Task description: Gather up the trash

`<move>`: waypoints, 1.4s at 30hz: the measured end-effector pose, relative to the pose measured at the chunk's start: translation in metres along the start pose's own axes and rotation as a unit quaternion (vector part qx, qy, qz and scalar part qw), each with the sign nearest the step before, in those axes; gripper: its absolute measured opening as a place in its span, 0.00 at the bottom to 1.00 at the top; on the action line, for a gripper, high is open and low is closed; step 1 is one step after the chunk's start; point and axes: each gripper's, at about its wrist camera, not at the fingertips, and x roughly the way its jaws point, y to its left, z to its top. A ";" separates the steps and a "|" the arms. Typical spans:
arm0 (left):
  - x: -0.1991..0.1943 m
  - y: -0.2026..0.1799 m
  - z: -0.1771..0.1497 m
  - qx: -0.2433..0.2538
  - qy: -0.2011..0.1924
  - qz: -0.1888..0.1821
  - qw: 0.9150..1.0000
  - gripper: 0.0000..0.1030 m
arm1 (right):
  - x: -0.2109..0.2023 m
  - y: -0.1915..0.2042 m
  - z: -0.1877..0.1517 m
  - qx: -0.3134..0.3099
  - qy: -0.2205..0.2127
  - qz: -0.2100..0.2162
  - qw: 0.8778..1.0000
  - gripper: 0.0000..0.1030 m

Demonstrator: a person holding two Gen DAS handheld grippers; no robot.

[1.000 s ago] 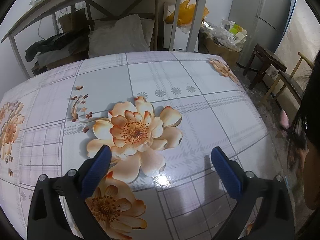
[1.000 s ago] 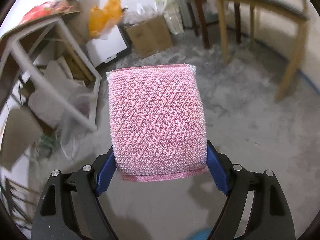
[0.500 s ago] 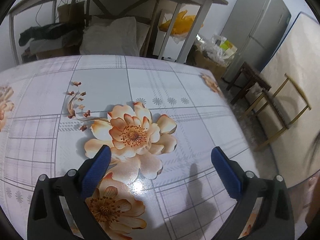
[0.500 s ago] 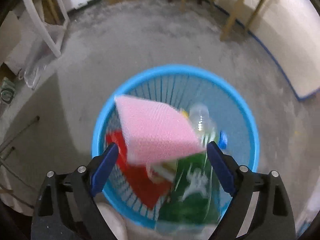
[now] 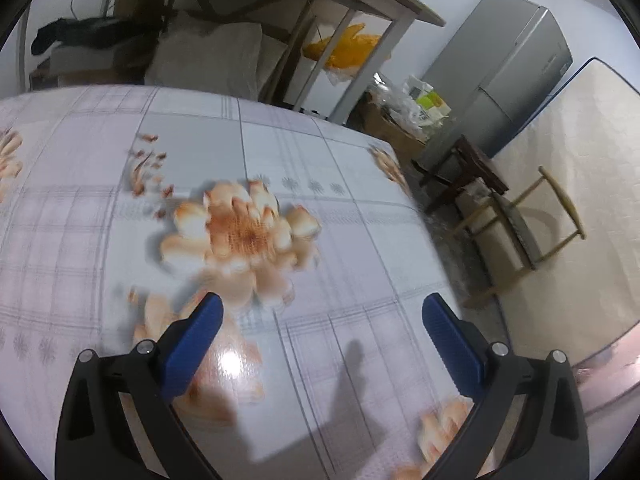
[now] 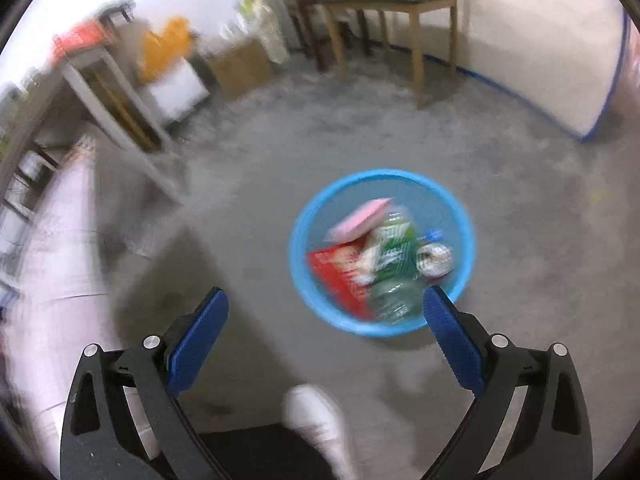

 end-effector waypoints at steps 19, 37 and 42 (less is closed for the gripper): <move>-0.211 0.065 -0.175 0.071 -0.037 0.114 0.990 0.94 | -0.001 0.085 -0.065 0.096 0.149 0.336 0.925 0.80; -0.219 0.094 -0.201 0.081 -0.003 0.129 0.988 0.92 | 0.032 0.057 -0.109 0.325 0.210 0.433 0.814 0.52; -0.215 0.094 -0.199 0.079 -0.003 0.136 0.987 0.92 | 0.007 0.054 -0.091 0.290 0.153 0.414 0.849 0.09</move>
